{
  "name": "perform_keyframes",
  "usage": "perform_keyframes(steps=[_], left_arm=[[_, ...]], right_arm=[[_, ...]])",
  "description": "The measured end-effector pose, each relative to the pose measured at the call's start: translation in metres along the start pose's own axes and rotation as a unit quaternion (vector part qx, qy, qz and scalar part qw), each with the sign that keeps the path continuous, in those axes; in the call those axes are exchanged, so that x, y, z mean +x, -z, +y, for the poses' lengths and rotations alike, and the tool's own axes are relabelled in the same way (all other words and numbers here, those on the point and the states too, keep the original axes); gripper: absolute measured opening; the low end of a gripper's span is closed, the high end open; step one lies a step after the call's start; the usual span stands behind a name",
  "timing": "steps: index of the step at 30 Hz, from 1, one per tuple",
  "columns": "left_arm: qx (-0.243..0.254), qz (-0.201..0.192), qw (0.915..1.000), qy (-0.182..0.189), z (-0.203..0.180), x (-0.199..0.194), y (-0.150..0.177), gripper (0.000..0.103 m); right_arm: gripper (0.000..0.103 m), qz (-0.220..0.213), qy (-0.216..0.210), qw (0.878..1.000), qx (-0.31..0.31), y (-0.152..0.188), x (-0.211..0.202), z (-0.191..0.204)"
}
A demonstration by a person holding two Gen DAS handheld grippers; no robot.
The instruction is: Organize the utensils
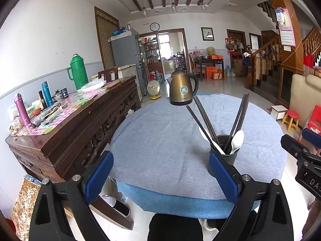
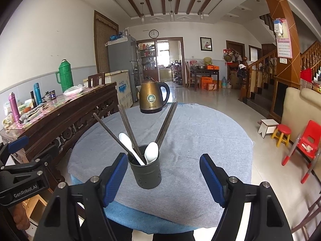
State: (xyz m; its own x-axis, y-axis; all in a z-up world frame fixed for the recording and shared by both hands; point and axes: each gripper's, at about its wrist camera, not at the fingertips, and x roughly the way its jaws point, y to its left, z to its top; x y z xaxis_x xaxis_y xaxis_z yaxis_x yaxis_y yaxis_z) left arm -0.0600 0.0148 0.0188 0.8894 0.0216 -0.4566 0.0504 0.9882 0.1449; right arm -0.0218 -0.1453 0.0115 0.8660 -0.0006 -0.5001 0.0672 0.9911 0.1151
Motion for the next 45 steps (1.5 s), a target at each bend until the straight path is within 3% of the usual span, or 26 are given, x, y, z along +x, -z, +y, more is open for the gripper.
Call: perform_keyframes(steps=[11,24,45], left_arm=[[0.007,0.019,0.9995,0.026,-0.017,0.001,-0.003,0.096],[0.029,0.016,0.999,0.031,-0.036,-0.002,-0.005,0.096],[0.0,0.034,0.9992,0.018,-0.015,0.007,0.0,0.096]], right_arm=[[0.077,0.018,0.017,0.999,0.027,-0.001,0.004,-0.018],[0.078,0.007,0.029,0.999,0.039,-0.003,-0.01,-0.035],[0.078,0.033,0.031,0.999,0.001,-0.007,-0.011,-0.008]])
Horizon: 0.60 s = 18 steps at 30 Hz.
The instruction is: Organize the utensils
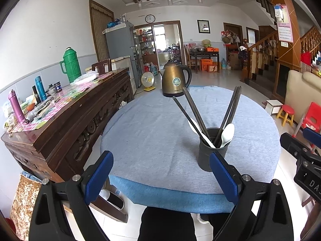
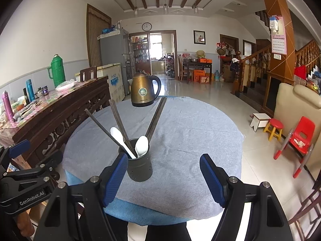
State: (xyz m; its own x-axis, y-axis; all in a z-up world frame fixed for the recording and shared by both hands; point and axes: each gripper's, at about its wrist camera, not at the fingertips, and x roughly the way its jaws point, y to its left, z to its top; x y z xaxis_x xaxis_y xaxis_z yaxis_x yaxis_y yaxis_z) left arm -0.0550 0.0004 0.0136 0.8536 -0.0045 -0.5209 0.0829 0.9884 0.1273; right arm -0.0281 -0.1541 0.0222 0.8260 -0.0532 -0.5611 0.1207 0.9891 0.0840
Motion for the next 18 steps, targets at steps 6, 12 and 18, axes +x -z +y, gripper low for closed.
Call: perform_keyframes(steps=[6,12,18], left_arm=[[-0.003,0.006,1.0,-0.002,0.002,0.003,0.001,0.096],[-0.008,0.01,0.9999,-0.007,0.005,0.006,0.002,0.096],[-0.014,0.015,0.9998,-0.009,0.008,0.01,0.003,0.096]], right_arm=[[0.078,0.01,0.0,1.0,-0.007,0.001,0.004,0.005],[0.078,0.016,0.0,1.0,-0.01,0.003,0.007,0.009],[0.078,0.02,-0.001,1.0,-0.018,0.004,0.009,0.014]])
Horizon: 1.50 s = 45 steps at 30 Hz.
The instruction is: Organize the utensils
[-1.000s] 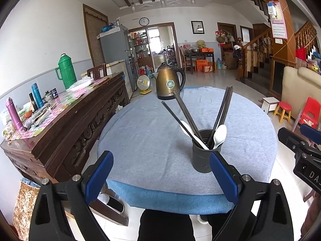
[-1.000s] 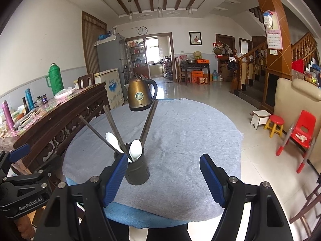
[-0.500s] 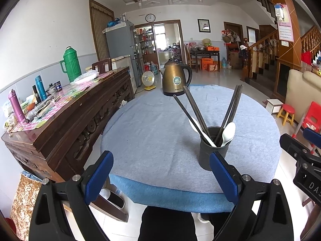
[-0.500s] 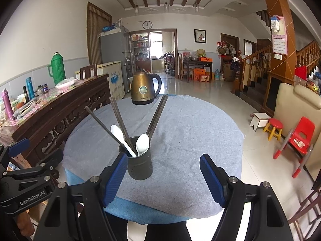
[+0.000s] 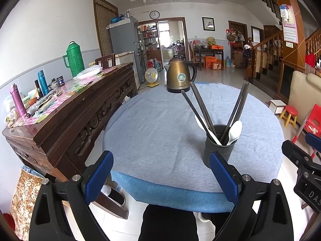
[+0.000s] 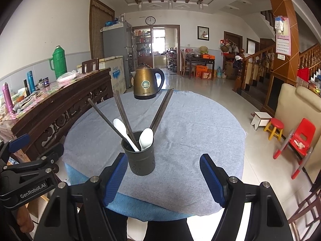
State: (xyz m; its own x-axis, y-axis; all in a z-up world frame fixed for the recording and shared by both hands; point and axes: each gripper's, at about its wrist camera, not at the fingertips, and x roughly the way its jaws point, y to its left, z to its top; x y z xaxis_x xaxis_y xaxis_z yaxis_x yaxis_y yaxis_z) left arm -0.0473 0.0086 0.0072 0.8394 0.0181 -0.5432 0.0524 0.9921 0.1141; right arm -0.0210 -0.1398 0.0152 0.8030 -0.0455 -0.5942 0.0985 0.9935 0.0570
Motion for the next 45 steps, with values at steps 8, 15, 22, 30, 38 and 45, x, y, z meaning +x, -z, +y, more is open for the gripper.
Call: perform_keyframes(steps=[8,15,22,30,38,45], left_arm=[[-0.007,0.005,1.0,-0.002,0.005,0.004,0.001,0.096],[-0.007,0.005,1.0,-0.004,0.007,0.005,0.001,0.096],[-0.008,0.006,0.9999,-0.004,0.008,0.004,0.001,0.096],[-0.01,0.005,0.9999,-0.004,0.009,0.004,0.001,0.096],[-0.018,0.013,0.9998,0.0,0.009,0.014,-0.001,0.096],[-0.028,0.024,0.9993,0.002,0.012,0.027,-0.007,0.096]], right_arm=[[0.078,0.006,-0.003,1.0,-0.003,0.0,0.003,0.004],[0.078,0.007,-0.004,1.0,-0.006,0.0,0.004,0.007],[0.078,0.008,-0.006,1.0,-0.006,0.002,0.003,0.006],[0.078,0.011,-0.004,1.0,-0.012,0.003,0.005,0.009],[0.078,0.016,0.003,1.0,-0.025,-0.002,0.011,0.012],[0.078,0.033,0.01,0.999,-0.031,-0.01,0.025,0.015]])
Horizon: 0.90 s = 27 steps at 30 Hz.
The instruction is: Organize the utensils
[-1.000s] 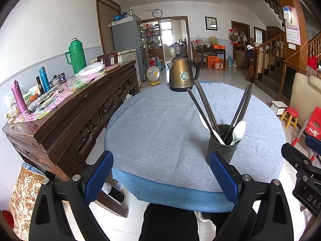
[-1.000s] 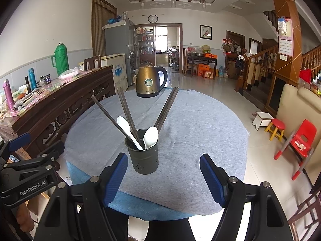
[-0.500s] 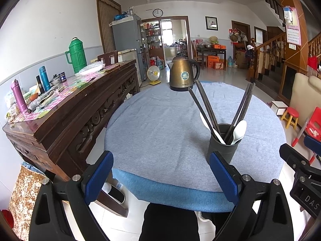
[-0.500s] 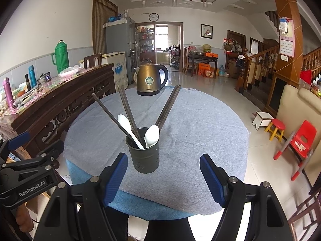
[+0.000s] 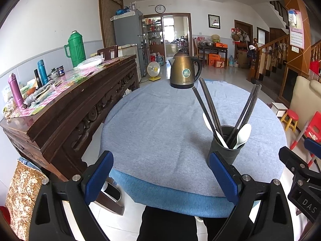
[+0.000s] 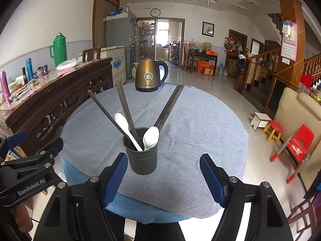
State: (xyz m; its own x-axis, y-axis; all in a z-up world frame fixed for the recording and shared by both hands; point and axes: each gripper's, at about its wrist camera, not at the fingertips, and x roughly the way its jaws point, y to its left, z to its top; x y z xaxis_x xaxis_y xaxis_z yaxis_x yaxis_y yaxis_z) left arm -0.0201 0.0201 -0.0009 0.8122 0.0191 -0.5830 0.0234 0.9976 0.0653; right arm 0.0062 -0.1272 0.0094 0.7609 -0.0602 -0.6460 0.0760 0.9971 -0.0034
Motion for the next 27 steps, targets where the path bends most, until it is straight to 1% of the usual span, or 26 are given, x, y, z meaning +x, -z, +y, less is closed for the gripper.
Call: perform_keyframes(steps=[5,10,21,27], left_arm=[[-0.012,0.012,0.9998,0.004,0.003,0.013,-0.005,0.096],[-0.008,0.024,0.9997,0.006,0.001,0.024,-0.011,0.096],[0.014,0.04,0.9991,-0.004,-0.007,0.033,-0.031,0.096],[0.024,0.043,0.9988,0.0,-0.013,0.033,-0.035,0.096]], right_arm=[[0.078,0.013,0.005,1.0,-0.009,-0.008,0.011,0.004],[0.078,0.025,0.012,1.0,-0.014,-0.016,0.023,0.005],[0.078,0.051,0.015,0.998,-0.013,-0.035,0.046,-0.005],[0.078,0.064,0.016,0.998,-0.009,-0.04,0.056,-0.015]])
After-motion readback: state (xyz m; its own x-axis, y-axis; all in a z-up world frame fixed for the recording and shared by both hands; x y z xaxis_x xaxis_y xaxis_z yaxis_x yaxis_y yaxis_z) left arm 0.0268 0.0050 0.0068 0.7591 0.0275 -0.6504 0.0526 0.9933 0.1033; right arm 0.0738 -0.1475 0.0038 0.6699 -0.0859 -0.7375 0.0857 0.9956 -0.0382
